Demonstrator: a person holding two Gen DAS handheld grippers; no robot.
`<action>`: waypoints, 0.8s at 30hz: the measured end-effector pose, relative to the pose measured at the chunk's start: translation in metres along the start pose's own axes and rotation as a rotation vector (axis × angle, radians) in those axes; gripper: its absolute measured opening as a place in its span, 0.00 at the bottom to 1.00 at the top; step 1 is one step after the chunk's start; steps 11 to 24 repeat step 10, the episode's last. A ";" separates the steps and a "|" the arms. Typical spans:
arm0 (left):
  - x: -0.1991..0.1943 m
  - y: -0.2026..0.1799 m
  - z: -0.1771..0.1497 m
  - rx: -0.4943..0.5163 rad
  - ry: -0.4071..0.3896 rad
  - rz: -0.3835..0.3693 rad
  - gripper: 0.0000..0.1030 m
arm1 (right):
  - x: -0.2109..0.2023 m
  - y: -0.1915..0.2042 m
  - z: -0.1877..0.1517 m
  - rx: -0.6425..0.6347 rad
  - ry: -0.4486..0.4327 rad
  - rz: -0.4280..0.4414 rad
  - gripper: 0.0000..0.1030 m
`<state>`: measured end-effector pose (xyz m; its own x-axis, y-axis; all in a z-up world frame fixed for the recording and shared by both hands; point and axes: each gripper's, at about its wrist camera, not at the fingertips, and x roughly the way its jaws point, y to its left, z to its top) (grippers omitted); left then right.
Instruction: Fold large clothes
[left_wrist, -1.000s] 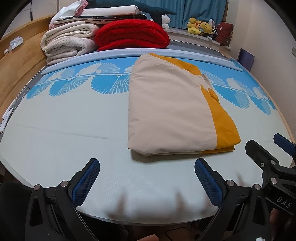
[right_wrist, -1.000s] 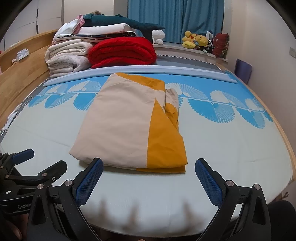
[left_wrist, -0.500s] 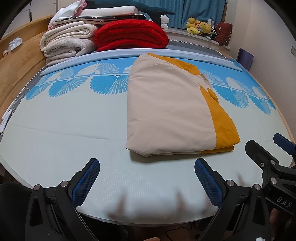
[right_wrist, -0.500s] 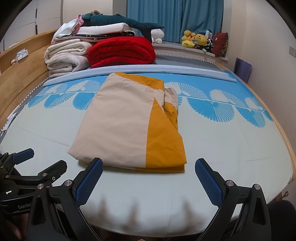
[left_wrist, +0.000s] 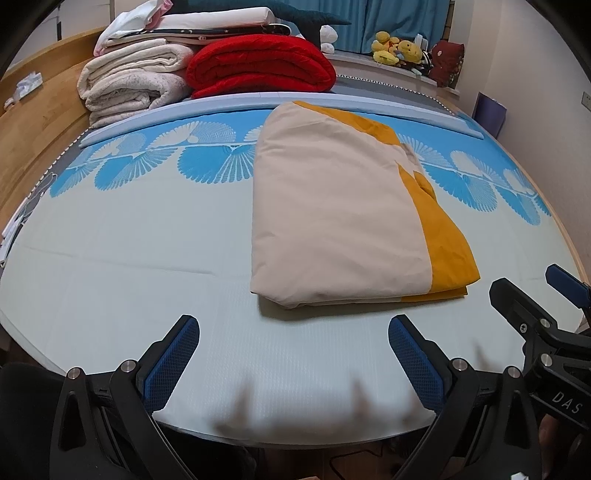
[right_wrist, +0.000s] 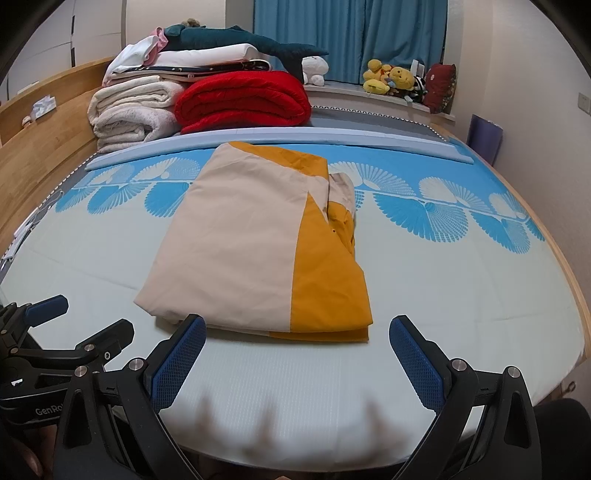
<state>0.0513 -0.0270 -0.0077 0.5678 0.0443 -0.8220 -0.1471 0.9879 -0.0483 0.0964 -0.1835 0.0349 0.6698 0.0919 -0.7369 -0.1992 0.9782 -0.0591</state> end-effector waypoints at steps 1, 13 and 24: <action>0.000 0.001 0.000 0.000 0.002 -0.001 0.98 | 0.000 -0.001 0.000 0.000 0.000 0.000 0.96; 0.001 0.007 -0.002 -0.009 0.009 -0.010 0.98 | 0.001 -0.001 -0.003 -0.006 0.001 -0.005 0.96; 0.001 0.007 -0.002 -0.009 0.009 -0.010 0.98 | 0.001 -0.001 -0.003 -0.006 0.001 -0.005 0.96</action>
